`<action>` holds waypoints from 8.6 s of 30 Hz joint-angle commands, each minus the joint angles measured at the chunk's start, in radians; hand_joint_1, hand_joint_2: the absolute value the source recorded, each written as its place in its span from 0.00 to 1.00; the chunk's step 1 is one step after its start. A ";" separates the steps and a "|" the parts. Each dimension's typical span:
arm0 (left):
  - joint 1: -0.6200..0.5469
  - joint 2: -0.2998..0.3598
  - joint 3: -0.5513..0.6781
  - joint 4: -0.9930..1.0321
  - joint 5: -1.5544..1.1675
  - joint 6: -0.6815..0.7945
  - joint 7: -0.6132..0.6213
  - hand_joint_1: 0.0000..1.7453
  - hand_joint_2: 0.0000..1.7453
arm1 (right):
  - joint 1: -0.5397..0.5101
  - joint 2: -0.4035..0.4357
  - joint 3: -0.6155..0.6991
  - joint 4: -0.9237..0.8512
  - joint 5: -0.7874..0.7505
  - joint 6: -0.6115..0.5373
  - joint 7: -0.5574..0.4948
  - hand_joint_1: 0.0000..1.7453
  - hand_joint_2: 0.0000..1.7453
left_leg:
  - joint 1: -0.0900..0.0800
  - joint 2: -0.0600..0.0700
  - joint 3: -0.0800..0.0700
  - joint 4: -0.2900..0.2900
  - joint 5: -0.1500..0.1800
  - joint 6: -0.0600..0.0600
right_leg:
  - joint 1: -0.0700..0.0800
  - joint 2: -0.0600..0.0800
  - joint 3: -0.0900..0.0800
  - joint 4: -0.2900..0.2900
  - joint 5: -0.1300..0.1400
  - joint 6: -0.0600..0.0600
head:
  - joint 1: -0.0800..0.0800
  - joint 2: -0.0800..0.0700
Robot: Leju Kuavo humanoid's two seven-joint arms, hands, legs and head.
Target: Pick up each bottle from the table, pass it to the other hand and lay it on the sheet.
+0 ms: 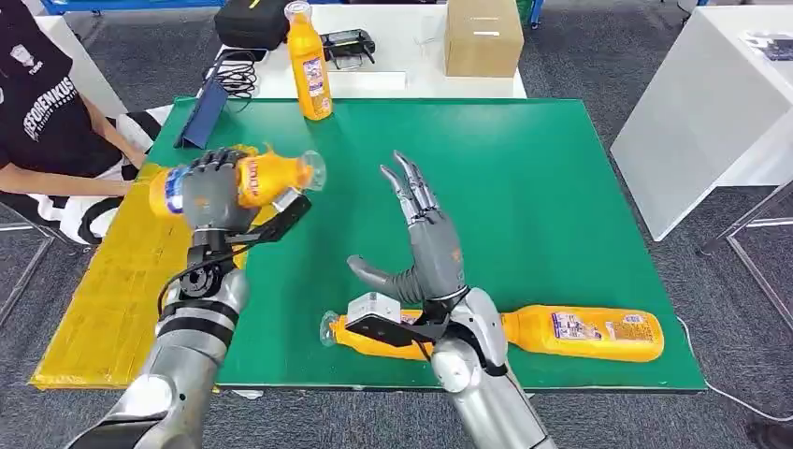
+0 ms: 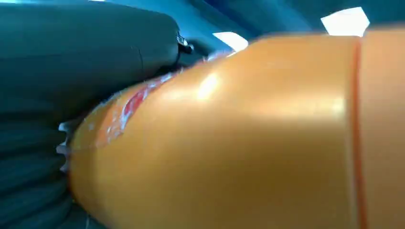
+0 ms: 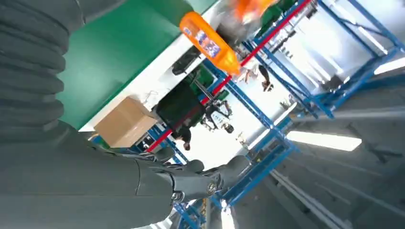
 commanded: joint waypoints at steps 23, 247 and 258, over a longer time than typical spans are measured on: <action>-0.182 0.066 -0.347 0.682 0.112 -0.092 -0.025 1.00 1.00 | -0.056 -0.079 0.126 0.049 0.015 0.040 0.003 0.00 1.00 | 0.001 -0.005 0.001 -0.001 0.000 0.001 | 0.001 -0.006 0.004 -0.002 -0.001 0.000 | 0.001 0.000; -0.029 -0.180 -0.258 0.098 1.523 -1.144 -0.655 0.00 1.00 | -0.085 0.031 -0.157 0.304 0.212 -0.147 -0.030 1.00 1.00 | -0.001 -0.007 0.001 -0.001 0.000 0.001 | -0.001 -0.008 0.005 -0.002 0.000 0.000 | 0.000 0.000; -0.064 -0.190 -0.273 0.179 1.534 -1.099 -0.655 0.16 1.00 | -0.091 0.044 -0.082 0.370 0.286 -0.196 -0.006 1.00 1.00 | -0.001 -0.007 0.002 -0.001 0.000 0.000 | 0.000 -0.008 0.005 -0.002 0.000 0.000 | 0.000 0.000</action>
